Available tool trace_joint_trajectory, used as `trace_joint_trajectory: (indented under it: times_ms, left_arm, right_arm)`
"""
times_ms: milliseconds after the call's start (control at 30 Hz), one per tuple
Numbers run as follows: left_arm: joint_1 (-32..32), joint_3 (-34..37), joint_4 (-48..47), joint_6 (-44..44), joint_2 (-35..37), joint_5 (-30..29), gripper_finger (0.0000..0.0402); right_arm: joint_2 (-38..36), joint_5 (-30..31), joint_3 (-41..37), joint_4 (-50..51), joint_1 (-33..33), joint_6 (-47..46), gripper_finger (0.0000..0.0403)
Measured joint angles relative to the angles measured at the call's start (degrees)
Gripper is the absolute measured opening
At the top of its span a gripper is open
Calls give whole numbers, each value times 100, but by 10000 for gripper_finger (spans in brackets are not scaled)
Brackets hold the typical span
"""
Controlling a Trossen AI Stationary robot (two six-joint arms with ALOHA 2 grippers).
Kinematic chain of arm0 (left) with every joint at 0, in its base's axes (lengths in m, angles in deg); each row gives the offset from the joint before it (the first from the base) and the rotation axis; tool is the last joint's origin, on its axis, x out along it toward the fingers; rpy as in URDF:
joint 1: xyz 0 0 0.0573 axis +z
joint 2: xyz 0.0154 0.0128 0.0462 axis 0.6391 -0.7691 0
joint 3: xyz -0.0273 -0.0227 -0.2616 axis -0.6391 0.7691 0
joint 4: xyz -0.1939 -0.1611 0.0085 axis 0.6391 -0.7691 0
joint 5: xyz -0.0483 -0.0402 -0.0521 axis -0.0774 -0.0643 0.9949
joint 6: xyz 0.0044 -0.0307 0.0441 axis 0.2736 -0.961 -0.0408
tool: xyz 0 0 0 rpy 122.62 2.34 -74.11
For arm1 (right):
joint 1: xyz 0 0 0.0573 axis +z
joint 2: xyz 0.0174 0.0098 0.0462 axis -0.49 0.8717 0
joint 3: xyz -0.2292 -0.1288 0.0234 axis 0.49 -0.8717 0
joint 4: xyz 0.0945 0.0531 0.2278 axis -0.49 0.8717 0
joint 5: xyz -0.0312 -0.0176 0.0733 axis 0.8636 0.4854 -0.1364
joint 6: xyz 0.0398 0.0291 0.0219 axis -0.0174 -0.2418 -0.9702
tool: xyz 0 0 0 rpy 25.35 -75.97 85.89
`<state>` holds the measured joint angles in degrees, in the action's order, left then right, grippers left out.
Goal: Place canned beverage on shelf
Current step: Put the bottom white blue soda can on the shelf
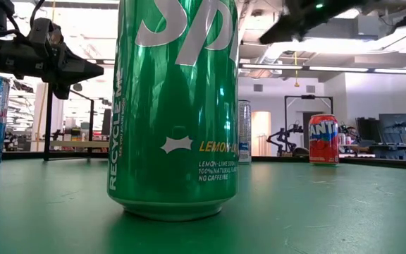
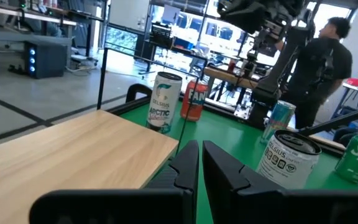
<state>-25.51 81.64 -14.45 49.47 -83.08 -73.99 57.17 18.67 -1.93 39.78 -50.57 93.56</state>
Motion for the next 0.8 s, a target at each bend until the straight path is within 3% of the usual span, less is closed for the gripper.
trace_joint_trajectory:
  times_ms: [233,433,667,800]
  left_arm:
    - [0,-2,-39,-15,-1,330,9]
    - [0,-2,-125,-15,-1,420,16]
    - [0,-2,-162,24,-2,403,47]
    - [0,-2,-160,22,0,364,64]
  right_arm:
    - [1211,-481,1406,1333,-370,13,200]
    - [1642,-782,1814,1902,-485,456,281]
    - [1925,-867,1823,1851,-639,-266,299]
    - [1965,-1600,1818,1773,-432,-406,299]
